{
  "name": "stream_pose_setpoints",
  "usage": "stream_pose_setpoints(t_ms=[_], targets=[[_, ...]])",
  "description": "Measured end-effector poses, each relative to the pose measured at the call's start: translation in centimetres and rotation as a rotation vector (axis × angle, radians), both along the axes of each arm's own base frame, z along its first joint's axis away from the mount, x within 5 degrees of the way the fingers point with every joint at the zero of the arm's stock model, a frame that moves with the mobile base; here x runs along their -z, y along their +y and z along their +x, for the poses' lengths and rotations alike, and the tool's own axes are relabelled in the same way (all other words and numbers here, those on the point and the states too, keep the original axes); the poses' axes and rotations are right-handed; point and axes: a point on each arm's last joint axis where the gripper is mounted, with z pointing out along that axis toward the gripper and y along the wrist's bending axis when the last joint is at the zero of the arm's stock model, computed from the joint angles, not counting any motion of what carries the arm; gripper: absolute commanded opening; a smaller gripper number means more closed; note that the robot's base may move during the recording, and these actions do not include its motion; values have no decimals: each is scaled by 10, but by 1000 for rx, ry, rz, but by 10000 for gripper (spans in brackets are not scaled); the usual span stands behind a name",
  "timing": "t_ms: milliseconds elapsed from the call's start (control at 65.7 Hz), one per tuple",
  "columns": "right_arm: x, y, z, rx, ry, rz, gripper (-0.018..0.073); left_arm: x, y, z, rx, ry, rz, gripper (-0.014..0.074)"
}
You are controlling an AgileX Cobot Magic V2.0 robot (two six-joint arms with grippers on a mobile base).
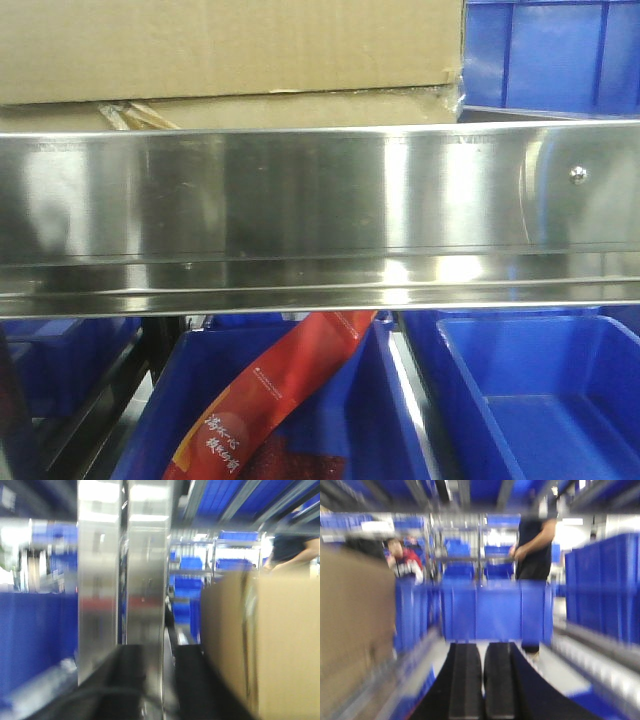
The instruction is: Grab carton from right shelf to conveyor
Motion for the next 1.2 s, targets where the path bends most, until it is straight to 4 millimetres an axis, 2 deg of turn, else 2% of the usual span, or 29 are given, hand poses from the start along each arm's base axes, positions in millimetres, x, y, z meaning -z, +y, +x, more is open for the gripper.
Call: stream_pose_setpoints(t_ms=[183,259,441,563,791,974,1126,1202], targets=[[-57,0,-13,-7,-85,1,488,-70,-2,-15,28,35,38,389],[-73,0,-12,-7,-96,2,575,-92,-2,-13,47,77,49,426],[-91,1,13,-8,-23,2,559,-129,-4,11,99,183,36,456],[-107,3,27,-41,35,49,559,-144,-9,30,169,269,1,456],[-151,23,61,-236,188,72,559,-168,-34,77,376,411,39,456],[-181,62,105,-438,295,35,559,-183,-66,125,494,477,80,456],[-190,103,154,-541,433,-16,559,-193,-85,169,500,549,102,456],[-195,117,176,-564,513,-43,559,-198,-91,189,472,600,86,456]])
